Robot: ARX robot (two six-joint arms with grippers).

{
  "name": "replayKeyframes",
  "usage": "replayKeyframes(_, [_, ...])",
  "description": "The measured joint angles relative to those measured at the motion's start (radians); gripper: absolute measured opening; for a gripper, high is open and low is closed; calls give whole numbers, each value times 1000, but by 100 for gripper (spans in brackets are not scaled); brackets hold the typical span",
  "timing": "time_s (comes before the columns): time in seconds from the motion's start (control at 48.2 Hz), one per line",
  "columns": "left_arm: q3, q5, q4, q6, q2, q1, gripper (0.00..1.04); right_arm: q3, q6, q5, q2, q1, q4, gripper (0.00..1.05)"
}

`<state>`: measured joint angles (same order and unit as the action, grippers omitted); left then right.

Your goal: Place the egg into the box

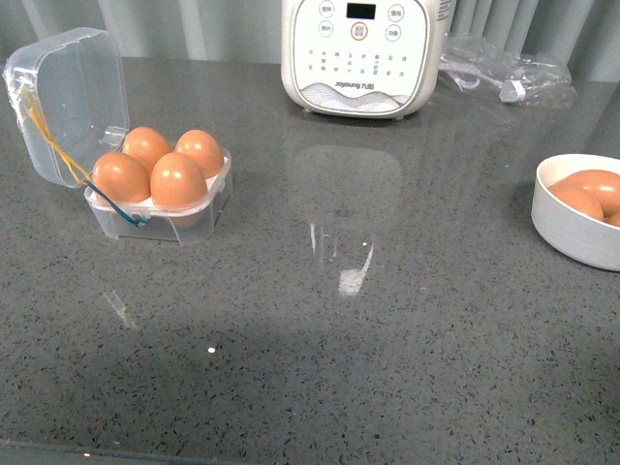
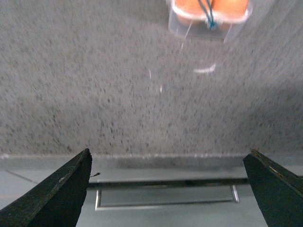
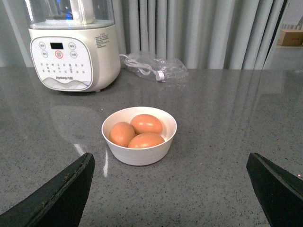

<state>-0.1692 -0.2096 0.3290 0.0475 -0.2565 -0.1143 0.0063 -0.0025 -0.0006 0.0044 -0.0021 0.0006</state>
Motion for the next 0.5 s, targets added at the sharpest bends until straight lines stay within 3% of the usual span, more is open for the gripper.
replayKeyframes(0.208, [-37, -96, -167, -23, -87, -79, 98, 0, 0, 0, 0, 0, 0, 97])
replayKeyframes(0.498, [-225, -187, -653, -18, -628, -122, 98, 0, 0, 0, 0, 0, 0, 97])
